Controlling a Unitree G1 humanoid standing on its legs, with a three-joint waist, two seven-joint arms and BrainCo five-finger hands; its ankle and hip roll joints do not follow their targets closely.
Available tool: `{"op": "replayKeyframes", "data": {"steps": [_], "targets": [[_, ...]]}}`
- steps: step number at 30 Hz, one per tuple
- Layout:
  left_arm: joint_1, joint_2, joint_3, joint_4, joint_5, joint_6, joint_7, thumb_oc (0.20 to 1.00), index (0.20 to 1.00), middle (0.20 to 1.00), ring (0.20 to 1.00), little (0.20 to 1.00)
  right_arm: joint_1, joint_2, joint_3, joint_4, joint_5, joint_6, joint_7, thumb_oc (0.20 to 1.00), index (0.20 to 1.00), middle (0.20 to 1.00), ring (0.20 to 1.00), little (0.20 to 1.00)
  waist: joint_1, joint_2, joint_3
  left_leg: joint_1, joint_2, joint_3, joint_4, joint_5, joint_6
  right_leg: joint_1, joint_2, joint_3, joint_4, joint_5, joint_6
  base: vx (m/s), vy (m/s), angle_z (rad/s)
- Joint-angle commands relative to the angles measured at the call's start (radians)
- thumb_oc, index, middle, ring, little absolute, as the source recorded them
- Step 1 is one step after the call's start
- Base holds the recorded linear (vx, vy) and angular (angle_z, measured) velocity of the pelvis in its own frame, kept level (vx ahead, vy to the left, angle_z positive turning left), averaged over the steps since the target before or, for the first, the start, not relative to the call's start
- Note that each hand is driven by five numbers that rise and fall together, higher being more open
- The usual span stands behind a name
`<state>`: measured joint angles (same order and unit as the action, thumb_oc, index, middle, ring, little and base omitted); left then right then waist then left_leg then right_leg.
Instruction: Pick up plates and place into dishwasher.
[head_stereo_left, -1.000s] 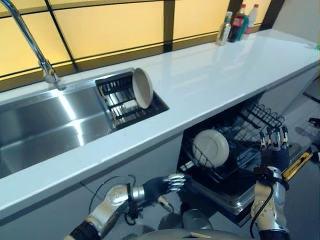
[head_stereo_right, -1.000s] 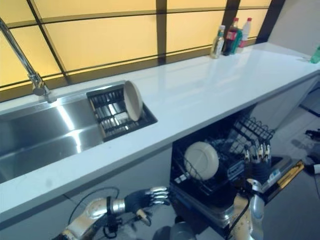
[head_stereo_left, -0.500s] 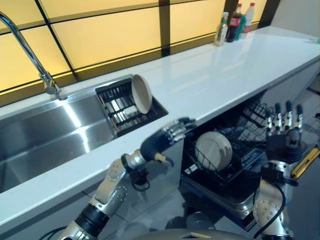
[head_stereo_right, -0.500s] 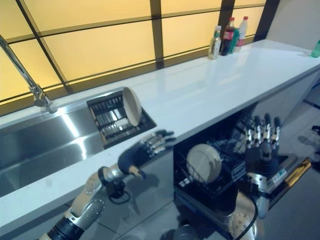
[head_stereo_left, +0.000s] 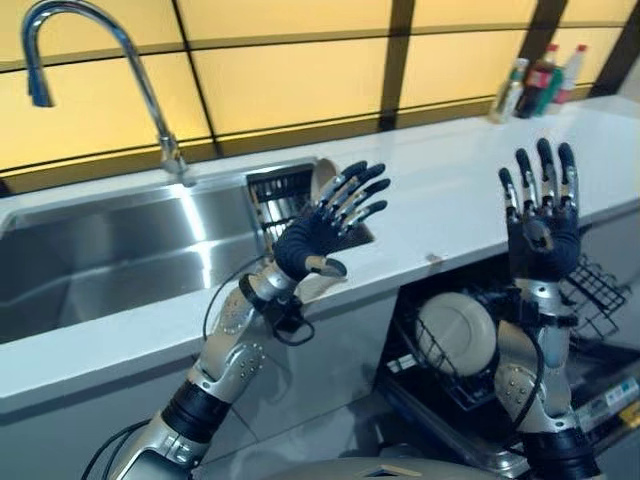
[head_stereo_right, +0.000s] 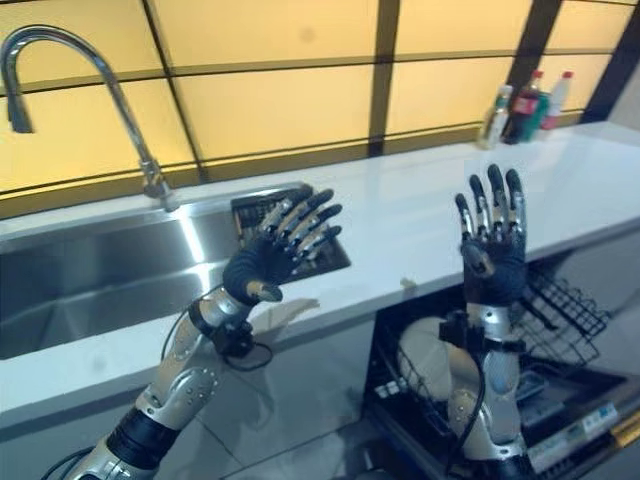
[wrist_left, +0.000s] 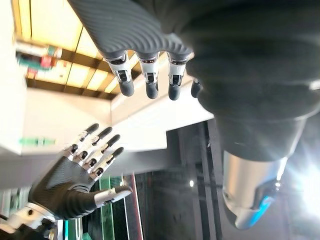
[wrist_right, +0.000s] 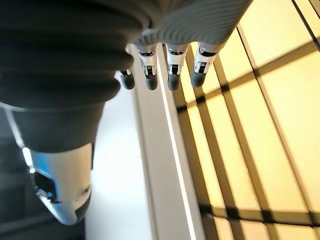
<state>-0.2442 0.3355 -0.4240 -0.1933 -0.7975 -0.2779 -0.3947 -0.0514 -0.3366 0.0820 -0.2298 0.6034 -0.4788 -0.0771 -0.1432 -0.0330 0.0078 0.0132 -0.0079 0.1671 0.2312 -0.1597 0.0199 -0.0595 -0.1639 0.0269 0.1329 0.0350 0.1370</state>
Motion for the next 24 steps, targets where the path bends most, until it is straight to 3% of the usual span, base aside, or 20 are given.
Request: {"op": "replayKeyframes", "data": {"steps": [1,4,15,19,22,24], "targets": [[-0.098,-0.013,0.040,-0.047,0.073,-0.013,0.108,1.000,1.000,1.000,1.000,1.000,-0.139,-0.038,0.012,0.036,-0.088,0.020,-0.049,1.000,1.000,1.000,1.000,1.000,0.037,0.023,0.021,0.085,-0.020,-0.068,-0.135,-0.012,0.041,0.015,0.047,-0.023,0.039,-0.027,0.009,0.04,0.020,0.24],[-0.109,-0.001,0.061,-0.030,0.183,-0.007,0.209,1.000,1.000,1.000,1.000,1.000,-0.158,-0.045,0.029,0.055,-0.099,0.050,-0.067,1.000,1.000,1.000,1.000,1.000,0.056,0.023,0.015,0.080,-0.015,-0.086,-0.134,-0.005,0.033,0.043,0.051,-0.041,0.025,-0.054,-0.004,0.04,0.031,0.21],[-0.045,0.017,0.131,-0.030,0.179,0.007,0.234,1.000,1.000,1.000,1.000,1.000,-0.105,-0.029,0.038,0.087,0.059,0.088,0.013,1.000,1.000,1.000,1.000,1.000,0.094,0.022,0.019,0.042,-0.002,-0.118,-0.103,0.003,0.010,0.065,0.049,-0.094,0.007,-0.098,-0.030,-0.01,0.061,0.17],[-0.045,0.017,0.131,-0.022,0.191,-0.001,0.218,1.000,1.000,1.000,1.000,1.000,-0.095,-0.016,0.044,0.094,0.046,0.074,0.015,1.000,1.000,1.000,1.000,1.000,0.091,0.025,0.020,0.053,-0.017,-0.121,-0.132,0.010,0.029,0.044,0.023,-0.091,0.049,-0.075,-0.005,-0.01,0.133,0.02],[-0.079,0.011,0.115,-0.009,0.274,0.000,0.260,1.000,1.000,1.000,1.000,1.000,-0.091,0.002,0.064,0.099,0.019,0.055,0.002,1.000,1.000,1.000,1.000,1.000,0.077,0.029,0.033,0.058,-0.047,-0.139,-0.145,0.009,0.063,-0.013,0.006,-0.054,0.157,-0.030,0.009,-0.03,0.152,0.02],[-0.100,0.012,0.107,-0.001,0.296,0.005,0.271,1.000,1.000,1.000,1.000,1.000,-0.086,-0.001,0.066,0.094,0.017,0.050,-0.002,1.000,1.000,1.000,1.000,1.000,0.061,0.037,0.044,0.057,-0.055,-0.144,-0.135,0.005,0.073,-0.062,0.019,-0.009,0.260,0.004,0.009,-0.01,0.116,-0.01]]}}
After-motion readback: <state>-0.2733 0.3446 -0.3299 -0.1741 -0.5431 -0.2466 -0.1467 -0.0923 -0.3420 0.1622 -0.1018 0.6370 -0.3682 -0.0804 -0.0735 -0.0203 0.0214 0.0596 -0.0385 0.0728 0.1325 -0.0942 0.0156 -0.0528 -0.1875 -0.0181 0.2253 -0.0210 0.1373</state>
